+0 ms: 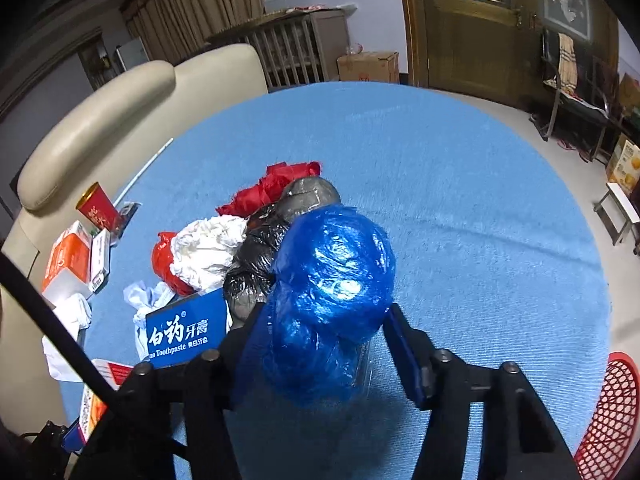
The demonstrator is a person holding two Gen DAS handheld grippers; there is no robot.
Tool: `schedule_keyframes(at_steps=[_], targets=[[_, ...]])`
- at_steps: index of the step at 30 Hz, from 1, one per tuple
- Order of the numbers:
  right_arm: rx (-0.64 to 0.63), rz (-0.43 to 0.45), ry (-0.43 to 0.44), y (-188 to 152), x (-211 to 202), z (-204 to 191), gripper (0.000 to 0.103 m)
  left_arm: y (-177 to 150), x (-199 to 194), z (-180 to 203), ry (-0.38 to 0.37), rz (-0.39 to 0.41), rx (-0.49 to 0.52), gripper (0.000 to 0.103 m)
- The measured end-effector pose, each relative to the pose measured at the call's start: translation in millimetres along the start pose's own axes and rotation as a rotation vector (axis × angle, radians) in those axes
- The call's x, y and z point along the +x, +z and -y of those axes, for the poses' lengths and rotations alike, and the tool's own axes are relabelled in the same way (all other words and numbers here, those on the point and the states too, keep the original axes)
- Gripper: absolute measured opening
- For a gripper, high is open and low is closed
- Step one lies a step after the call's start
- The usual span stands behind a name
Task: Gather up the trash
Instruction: 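Grasp the blue plastic bag with the right tool while the left tool grasps the red-white medicine box, then carry the blue bag and medicine box over the red wastebasket with both tools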
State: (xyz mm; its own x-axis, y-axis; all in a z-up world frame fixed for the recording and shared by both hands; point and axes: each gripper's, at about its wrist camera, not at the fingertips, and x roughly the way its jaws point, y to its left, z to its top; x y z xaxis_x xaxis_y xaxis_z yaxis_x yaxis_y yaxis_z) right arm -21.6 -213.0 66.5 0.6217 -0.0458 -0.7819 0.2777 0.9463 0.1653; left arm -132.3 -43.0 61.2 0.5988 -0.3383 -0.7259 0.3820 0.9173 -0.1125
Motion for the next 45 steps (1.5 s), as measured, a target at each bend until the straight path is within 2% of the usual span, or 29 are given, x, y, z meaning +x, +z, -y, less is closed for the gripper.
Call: schedule_keyframes(at_steps=[3, 14, 23, 36, 45], targets=[[-0.004, 0.032, 0.006, -2.0, -10.9, 1.5, 0.051, 2.0, -6.9, -0.1, 0.009, 0.018, -0.006, 0.057], [-0.003, 0.116, 0.045, -15.0, -57.6, 10.9, 0.049, 8.2, -24.9, 10.5, 0.030, 0.050, -0.002, 0.057], [0.032, 0.160, 0.048, -36.6, -89.0, 33.3, 0.049, 13.0, -31.3, 34.7, 0.014, 0.060, 0.027, 0.057], [0.095, 0.175, -0.012, -69.9, -112.5, 80.2, 0.049, 22.1, -19.3, 77.6, -0.032, 0.045, 0.076, 0.057], [0.153, 0.155, -0.071, -89.7, -115.8, 116.9, 0.049, 26.7, -10.1, 125.1, -0.080, 0.035, 0.145, 0.057]])
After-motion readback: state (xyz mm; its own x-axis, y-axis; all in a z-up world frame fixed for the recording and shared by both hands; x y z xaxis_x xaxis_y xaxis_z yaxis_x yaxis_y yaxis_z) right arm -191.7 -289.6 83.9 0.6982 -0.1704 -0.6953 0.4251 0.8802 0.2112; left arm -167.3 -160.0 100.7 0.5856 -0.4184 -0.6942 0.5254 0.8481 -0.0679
